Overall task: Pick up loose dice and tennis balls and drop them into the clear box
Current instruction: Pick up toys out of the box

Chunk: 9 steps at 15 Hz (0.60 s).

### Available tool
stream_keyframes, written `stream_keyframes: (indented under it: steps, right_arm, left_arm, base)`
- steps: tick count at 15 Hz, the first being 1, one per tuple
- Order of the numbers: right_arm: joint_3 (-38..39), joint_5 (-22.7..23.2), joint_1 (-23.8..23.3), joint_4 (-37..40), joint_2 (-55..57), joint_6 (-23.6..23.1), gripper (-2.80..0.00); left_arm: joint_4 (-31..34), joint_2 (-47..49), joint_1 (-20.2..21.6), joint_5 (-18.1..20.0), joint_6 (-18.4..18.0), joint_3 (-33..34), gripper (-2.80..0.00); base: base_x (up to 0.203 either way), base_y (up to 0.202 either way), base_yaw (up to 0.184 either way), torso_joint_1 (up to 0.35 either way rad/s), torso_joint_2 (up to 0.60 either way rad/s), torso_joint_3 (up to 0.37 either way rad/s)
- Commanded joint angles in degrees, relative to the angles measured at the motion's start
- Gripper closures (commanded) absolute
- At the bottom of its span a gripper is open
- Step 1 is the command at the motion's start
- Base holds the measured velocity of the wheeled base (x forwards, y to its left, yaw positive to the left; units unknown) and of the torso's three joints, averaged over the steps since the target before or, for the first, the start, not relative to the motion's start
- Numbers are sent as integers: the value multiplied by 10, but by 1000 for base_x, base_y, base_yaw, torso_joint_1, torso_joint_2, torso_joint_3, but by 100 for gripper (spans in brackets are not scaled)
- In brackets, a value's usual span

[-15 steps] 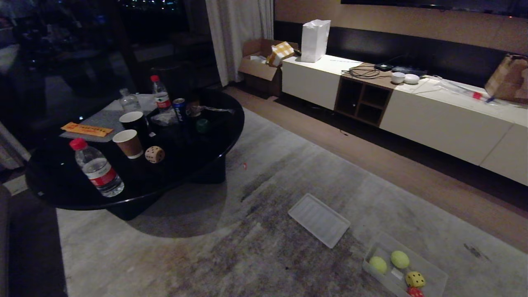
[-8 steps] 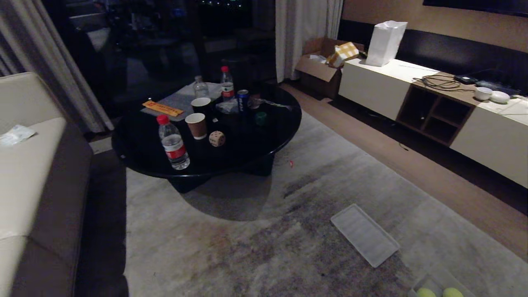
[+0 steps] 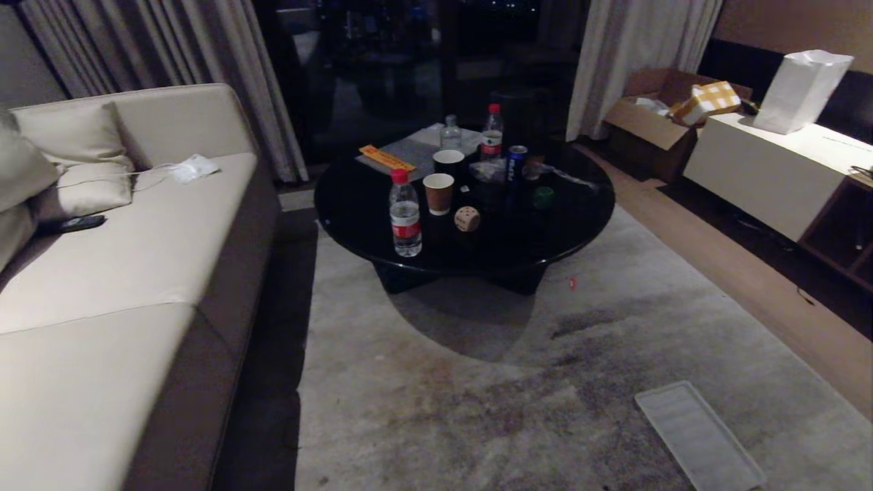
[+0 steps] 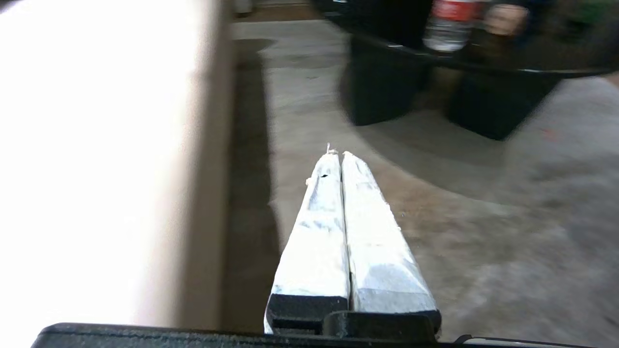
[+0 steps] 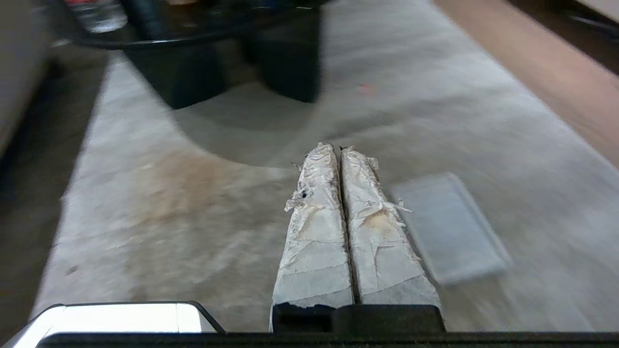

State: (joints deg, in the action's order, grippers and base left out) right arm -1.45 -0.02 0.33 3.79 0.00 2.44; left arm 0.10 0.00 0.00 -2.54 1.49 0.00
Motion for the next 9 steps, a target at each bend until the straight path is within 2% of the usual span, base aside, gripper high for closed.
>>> stream_keyframes:
  steps: [1,4,7,9]
  right_arm:
    - [0,0,0,0,1,-1,0]
    - [0,0,1,0,1,0,0]
    - [0,0,0,0,1,-1,0]
    - [0,-1,0,0,1,0,0]
  left_arm:
    - [-1,1,0,-1,3,1,0]
    - [-1,1,0,-1,3,1,0]
    - [-1,1,0,-1,1,1,0]
    - [-1,1,0,-1,2,1,0]
  base:
    - [1,-7,161,1,7,5]
    - [1,-4,108,1,-1,5]
    - [0,0,0,0,0,0]
    - [114,2,3,3,3,3]
